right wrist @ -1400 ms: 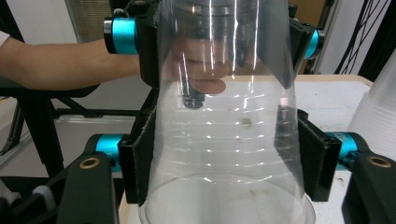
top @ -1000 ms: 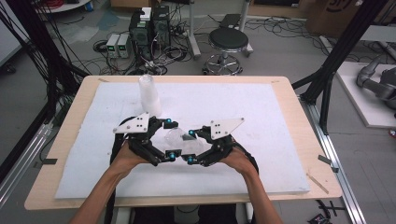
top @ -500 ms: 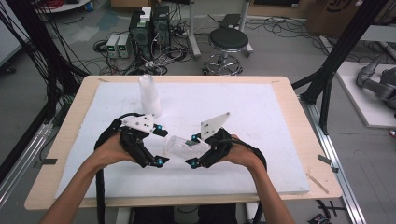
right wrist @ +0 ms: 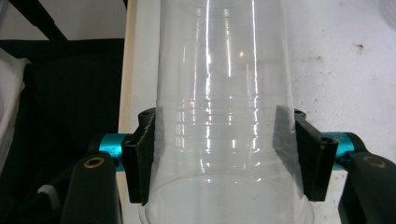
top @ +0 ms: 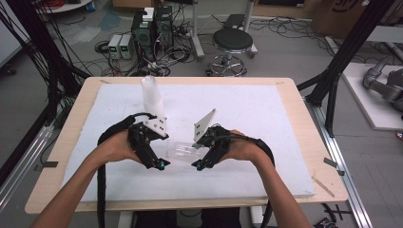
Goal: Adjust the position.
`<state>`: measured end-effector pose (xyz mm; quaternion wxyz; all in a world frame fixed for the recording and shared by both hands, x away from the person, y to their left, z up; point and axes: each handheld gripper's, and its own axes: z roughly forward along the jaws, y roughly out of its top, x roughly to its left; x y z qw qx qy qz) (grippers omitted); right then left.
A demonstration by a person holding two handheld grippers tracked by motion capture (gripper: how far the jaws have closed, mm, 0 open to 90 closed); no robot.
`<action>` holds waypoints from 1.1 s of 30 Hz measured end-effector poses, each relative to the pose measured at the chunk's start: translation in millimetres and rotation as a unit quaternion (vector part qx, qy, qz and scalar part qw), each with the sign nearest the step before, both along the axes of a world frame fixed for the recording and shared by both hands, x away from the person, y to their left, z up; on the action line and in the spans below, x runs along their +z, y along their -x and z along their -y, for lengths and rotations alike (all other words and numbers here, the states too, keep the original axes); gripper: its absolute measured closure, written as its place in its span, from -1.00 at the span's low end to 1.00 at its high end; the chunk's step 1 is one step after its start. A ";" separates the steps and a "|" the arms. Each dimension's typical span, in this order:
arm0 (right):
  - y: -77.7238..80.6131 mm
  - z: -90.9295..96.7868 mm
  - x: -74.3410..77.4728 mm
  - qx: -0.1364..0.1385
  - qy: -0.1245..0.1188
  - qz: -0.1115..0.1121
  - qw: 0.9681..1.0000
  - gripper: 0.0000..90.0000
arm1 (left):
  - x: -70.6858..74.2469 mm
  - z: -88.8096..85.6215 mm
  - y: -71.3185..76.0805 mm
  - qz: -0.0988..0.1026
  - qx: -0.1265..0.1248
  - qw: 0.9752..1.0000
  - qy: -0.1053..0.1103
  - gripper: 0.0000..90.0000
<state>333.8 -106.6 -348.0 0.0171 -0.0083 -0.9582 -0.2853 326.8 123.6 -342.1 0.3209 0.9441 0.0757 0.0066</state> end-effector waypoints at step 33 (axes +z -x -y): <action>-2.6 -1.5 -3.7 -0.001 0.016 0.002 1.000 -0.20 | -13.7 41.7 -6.1 -0.017 -0.034 0.999 0.004 -0.08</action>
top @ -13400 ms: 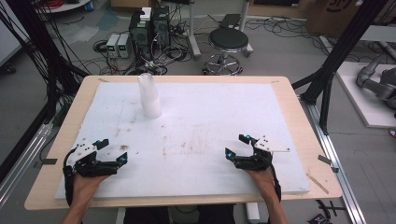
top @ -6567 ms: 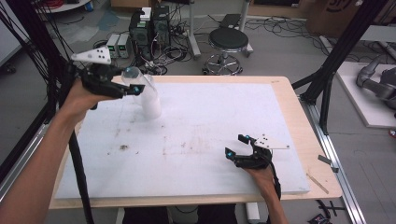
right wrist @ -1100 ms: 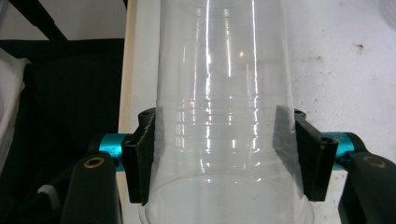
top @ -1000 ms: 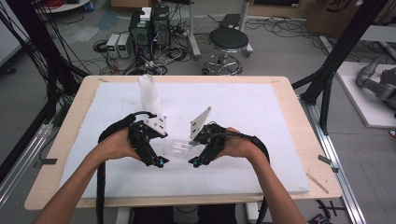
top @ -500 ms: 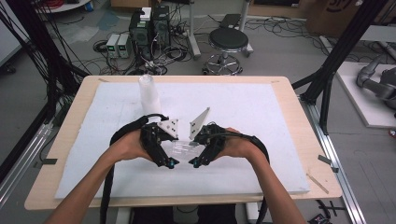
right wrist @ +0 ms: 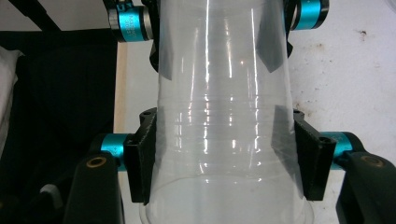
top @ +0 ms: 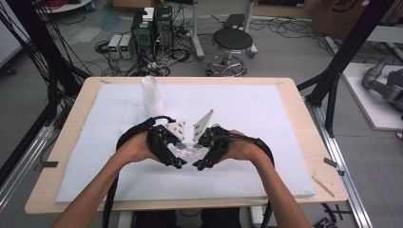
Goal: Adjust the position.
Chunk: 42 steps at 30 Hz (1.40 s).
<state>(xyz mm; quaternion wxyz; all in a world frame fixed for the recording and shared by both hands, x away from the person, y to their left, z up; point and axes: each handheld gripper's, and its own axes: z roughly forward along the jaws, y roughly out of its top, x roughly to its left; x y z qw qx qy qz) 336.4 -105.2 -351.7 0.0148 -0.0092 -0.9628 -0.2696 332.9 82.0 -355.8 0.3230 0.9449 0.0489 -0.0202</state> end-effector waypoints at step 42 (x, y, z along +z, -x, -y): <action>-3.0 50.9 12.9 -0.043 -0.252 0.000 0.967 -0.73 | -37.0 -52.1 1.3 -0.001 0.064 0.982 0.178 -0.08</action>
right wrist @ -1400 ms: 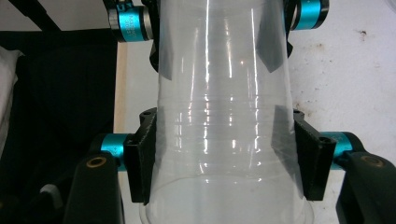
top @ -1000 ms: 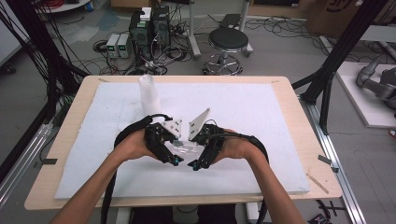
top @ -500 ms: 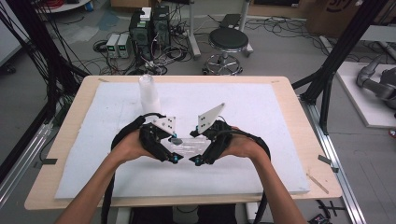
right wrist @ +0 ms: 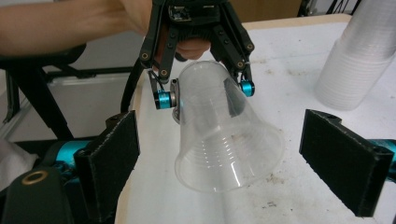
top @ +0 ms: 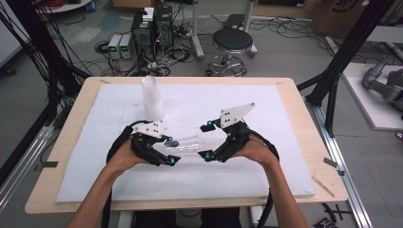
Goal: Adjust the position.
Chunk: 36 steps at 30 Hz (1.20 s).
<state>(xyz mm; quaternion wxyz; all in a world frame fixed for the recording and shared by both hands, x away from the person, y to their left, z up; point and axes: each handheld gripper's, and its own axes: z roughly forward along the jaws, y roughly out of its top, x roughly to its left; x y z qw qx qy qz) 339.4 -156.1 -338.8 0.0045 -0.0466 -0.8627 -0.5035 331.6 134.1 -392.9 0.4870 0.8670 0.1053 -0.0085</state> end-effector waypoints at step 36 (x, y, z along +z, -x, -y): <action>2.9 -3.6 -33.6 -0.006 -0.163 -0.018 0.986 -0.73 | -3.9 2.0 4.9 0.027 -0.013 0.978 0.205 -0.08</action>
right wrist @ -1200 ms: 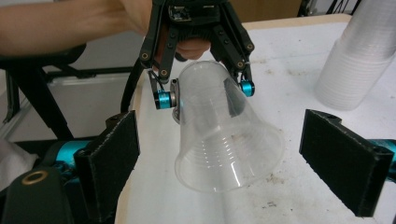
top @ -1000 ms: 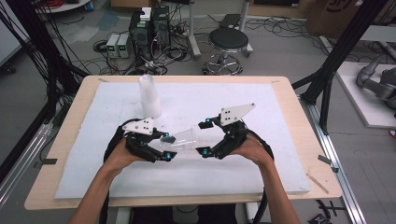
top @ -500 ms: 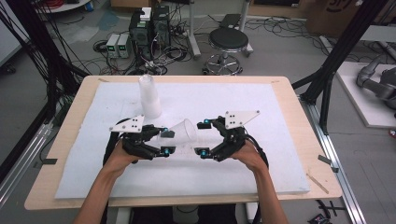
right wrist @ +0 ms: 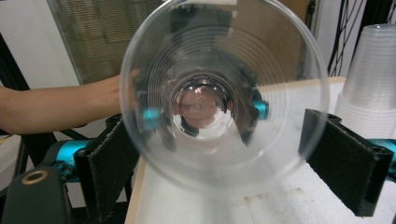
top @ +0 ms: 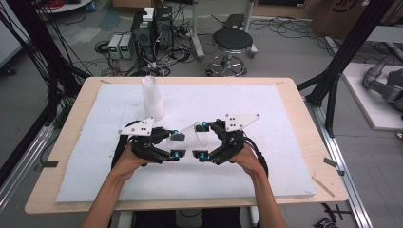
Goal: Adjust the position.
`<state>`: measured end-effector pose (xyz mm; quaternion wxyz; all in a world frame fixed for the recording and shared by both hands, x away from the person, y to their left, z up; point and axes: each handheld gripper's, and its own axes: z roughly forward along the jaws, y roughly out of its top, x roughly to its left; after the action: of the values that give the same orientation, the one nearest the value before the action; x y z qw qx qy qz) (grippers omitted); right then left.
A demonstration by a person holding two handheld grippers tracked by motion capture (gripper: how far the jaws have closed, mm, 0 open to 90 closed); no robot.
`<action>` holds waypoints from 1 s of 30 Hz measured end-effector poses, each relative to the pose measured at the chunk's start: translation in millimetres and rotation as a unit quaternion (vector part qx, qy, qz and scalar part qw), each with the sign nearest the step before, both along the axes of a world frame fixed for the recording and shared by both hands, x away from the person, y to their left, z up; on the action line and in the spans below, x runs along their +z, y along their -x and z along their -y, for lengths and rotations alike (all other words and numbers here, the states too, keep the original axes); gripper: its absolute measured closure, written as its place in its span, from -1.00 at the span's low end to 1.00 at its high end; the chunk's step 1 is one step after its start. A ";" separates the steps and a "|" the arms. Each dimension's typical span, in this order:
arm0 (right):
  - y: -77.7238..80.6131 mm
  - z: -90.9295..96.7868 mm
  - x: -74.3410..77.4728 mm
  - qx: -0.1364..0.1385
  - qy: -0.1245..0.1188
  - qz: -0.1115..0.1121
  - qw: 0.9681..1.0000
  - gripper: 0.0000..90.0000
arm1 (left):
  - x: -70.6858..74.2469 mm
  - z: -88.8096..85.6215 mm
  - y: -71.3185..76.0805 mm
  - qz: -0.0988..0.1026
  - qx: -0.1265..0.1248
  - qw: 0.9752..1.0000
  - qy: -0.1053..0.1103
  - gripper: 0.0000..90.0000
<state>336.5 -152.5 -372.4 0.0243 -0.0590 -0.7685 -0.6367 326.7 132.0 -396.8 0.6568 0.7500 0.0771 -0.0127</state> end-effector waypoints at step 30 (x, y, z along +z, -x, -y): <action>-0.2 -6.0 2.0 0.029 -0.034 0.008 0.999 -0.27 | 1.0 4.1 1.4 0.007 -0.012 1.000 -0.006 -0.08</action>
<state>336.7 -146.5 -370.4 0.0382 -0.0308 -0.7480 -0.6619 325.4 128.0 -395.8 0.6529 0.7546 0.0637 -0.0147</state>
